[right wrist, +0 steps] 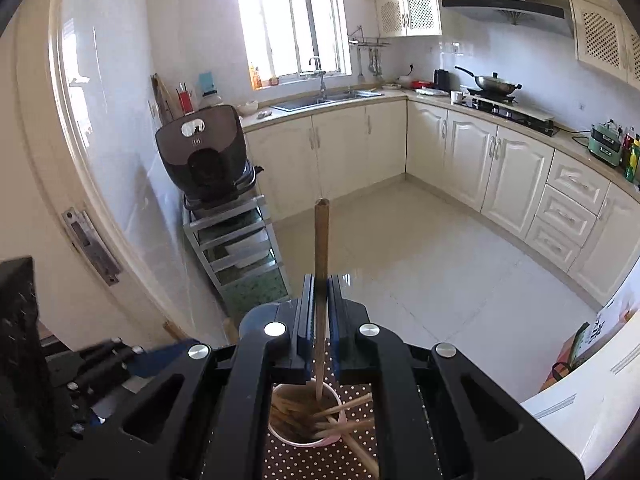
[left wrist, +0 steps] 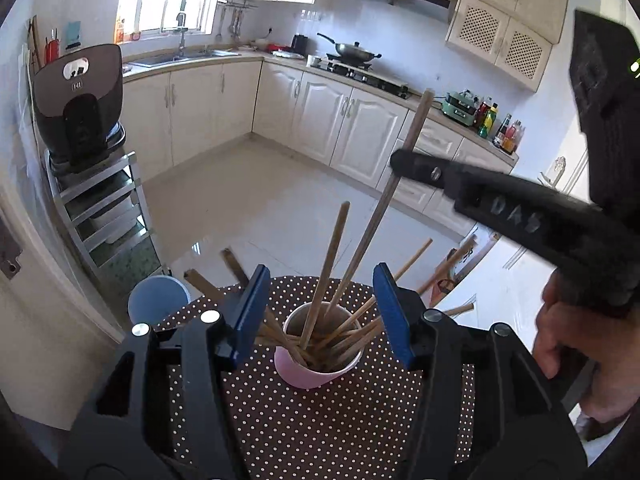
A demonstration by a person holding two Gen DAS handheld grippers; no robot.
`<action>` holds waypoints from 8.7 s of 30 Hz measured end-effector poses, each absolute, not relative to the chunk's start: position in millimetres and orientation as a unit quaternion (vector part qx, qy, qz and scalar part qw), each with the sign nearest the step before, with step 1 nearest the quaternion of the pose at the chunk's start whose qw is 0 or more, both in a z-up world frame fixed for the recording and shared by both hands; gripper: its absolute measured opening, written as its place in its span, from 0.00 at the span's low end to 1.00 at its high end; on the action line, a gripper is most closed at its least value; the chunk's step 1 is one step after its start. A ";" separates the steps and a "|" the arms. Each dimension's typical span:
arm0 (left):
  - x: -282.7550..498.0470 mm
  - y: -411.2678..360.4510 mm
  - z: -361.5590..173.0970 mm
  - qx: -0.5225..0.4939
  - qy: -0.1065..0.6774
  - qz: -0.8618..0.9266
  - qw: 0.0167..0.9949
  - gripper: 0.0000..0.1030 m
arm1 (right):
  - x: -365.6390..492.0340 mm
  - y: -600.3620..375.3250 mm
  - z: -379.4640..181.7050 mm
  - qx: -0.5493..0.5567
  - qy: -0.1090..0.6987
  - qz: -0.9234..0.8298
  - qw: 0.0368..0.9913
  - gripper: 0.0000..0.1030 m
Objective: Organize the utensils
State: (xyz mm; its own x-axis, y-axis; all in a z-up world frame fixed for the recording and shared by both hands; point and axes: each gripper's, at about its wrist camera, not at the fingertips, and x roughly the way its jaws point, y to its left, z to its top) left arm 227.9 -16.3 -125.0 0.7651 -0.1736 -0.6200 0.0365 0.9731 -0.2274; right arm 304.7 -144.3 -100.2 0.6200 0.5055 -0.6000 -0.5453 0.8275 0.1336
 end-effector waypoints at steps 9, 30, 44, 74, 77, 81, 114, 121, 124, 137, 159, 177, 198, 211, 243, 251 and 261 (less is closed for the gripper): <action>225.1 -11.2 -120.9 -0.109 0.337 -0.037 0.934 0.53 | 305.2 -143.2 -113.2 -0.034 0.352 0.292 0.889 0.05; 200.5 1.3 -104.9 -0.106 0.330 0.008 0.938 0.67 | 270.4 -155.2 -112.4 -0.008 0.375 0.284 0.882 0.07; 155.1 0.0 -70.5 -0.089 0.298 0.003 0.951 0.72 | 201.8 -177.1 -65.4 0.015 0.321 0.266 0.909 0.07; 21.6 -12.6 3.0 -0.039 0.191 -0.021 0.981 0.86 | 47.2 -207.0 -16.8 0.013 0.205 0.190 0.960 0.53; 13.0 -15.3 6.1 -0.036 0.179 -0.012 0.983 0.88 | 43.0 -209.6 -16.2 0.013 0.196 0.188 0.962 0.56; 5.4 -20.1 10.8 -0.030 0.169 -0.006 0.985 0.89 | 37.4 -214.2 -12.8 0.017 0.180 0.186 0.966 0.60; -14.7 -11.3 16.9 -0.001 0.135 0.024 0.991 0.92 | 29.2 -203.2 -15.5 -0.004 0.159 0.178 0.971 0.81; -11.3 -13.8 16.0 0.000 0.135 0.024 0.991 0.92 | 30.4 -207.0 -16.4 -0.003 0.161 0.167 0.973 0.85; -10.2 -15.5 15.1 0.000 0.134 0.023 0.991 0.92 | 31.6 -205.1 -17.5 -0.005 0.161 0.167 0.973 0.86; -6.4 -20.3 12.0 0.004 0.135 0.025 0.990 0.94 | 32.1 -203.8 -17.6 -0.010 0.163 0.165 0.973 0.88; -10.4 -21.1 10.3 0.005 0.135 0.033 0.990 0.94 | 33.3 -202.9 -14.3 -0.010 0.169 0.168 0.971 0.89; -14.4 -20.2 10.3 0.014 0.121 0.037 0.992 0.94 | 35.5 -201.7 -15.4 -0.012 0.169 0.169 0.971 0.89; -15.1 -22.7 11.7 0.014 0.121 0.039 0.992 0.94 | 35.6 -200.2 -18.9 -0.012 0.173 0.170 0.970 0.90; -14.9 -21.5 12.6 0.014 0.121 0.041 0.992 0.94 | 35.8 -197.9 -19.5 -0.013 0.174 0.170 0.970 0.90; -14.1 -18.7 11.7 0.013 0.122 0.043 0.992 0.94 | 35.1 -195.1 -23.5 -0.012 0.178 0.169 0.969 0.91; -13.5 -19.0 10.8 0.012 0.124 0.043 0.991 0.94 | 35.1 -195.2 -23.7 -0.012 0.178 0.170 0.969 0.91; -14.4 -19.6 9.7 0.012 0.123 0.044 0.991 0.94 | 34.4 -195.1 -23.7 -0.012 0.178 0.168 0.970 0.91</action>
State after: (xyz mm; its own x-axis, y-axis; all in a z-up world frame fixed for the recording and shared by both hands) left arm -14.4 -19.6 9.7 0.9658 0.0894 -0.2435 -0.0833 0.9959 0.0352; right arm 34.4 -195.1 -23.7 0.8804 0.3213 -0.3487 -0.3301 0.9433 0.0358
